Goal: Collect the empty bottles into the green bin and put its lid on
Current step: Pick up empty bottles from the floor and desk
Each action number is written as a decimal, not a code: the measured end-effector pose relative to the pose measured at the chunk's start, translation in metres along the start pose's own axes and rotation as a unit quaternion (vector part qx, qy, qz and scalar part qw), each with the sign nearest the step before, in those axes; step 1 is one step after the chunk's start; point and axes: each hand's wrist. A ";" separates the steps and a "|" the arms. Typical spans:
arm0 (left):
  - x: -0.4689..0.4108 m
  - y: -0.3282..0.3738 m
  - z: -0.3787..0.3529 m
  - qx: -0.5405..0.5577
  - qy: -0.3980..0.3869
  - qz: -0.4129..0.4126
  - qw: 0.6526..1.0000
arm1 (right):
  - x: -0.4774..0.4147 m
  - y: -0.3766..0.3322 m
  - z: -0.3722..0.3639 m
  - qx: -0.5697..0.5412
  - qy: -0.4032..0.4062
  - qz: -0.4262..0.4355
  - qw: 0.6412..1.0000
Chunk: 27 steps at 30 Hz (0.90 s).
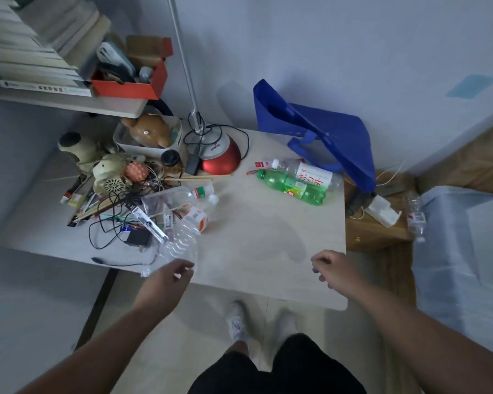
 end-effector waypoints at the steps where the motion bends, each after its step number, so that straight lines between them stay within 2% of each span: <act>1: -0.013 0.006 0.010 -0.040 0.056 -0.018 0.998 | -0.013 -0.015 0.000 0.025 0.000 0.014 1.000; 3: -0.036 0.016 0.023 -0.114 0.152 -0.057 0.980 | -0.036 -0.042 0.003 0.086 0.012 0.052 0.995; 4: -0.047 0.020 0.028 -0.144 0.171 -0.056 0.973 | -0.049 -0.056 0.003 0.115 0.025 0.074 0.990; 8: -0.091 0.026 0.024 -0.217 0.104 0.024 0.970 | -0.108 -0.102 0.001 0.184 0.088 0.123 0.971; 12: -0.103 0.022 0.013 -0.238 0.044 0.044 0.969 | -0.130 -0.123 0.007 0.282 0.145 0.175 0.932; 18: -0.108 0.018 0.003 -0.169 0.047 0.032 0.984 | -0.145 -0.119 0.010 0.363 0.133 0.133 0.913; 24: -0.101 0.021 -0.011 -0.057 0.031 0.046 0.997 | -0.135 -0.097 -0.004 0.306 0.110 0.101 0.940; 27: -0.089 0.022 -0.019 -0.026 0.029 0.052 0.998 | -0.125 -0.092 -0.012 0.307 0.094 0.082 0.943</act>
Point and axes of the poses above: each hand's wrist, its own x-axis away from the middle knuckle, its own z-axis out of the back of the hand, y = z × x, and after that the axes turned 11 degrees about -x, right-handed
